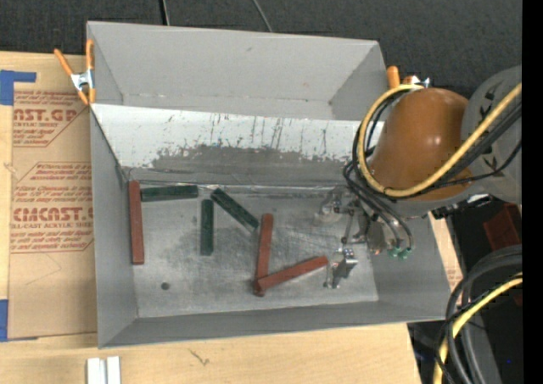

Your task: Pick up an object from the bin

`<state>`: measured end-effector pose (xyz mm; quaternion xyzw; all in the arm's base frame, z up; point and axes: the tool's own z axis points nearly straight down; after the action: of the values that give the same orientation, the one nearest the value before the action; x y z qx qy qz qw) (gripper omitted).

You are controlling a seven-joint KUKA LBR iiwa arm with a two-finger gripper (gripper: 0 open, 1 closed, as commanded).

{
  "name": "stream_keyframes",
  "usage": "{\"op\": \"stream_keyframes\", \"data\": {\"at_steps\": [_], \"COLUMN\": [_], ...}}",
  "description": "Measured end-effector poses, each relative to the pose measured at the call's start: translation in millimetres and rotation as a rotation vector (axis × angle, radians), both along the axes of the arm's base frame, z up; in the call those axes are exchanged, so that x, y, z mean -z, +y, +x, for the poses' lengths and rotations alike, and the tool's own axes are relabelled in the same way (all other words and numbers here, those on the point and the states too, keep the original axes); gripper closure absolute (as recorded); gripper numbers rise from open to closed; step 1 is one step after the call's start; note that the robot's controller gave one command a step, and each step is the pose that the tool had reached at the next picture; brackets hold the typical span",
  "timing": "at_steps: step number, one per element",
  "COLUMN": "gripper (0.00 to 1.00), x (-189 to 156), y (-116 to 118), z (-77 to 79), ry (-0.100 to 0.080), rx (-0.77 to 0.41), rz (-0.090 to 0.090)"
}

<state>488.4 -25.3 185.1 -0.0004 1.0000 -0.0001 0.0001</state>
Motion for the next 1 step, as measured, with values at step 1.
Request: {"op": "stream_keyframes", "data": {"at_steps": [1], "gripper": [0.00], "x": [0.0], "y": [0.0], "z": [0.0], "ry": [0.000], "rx": [0.000], "rz": [0.000]}}
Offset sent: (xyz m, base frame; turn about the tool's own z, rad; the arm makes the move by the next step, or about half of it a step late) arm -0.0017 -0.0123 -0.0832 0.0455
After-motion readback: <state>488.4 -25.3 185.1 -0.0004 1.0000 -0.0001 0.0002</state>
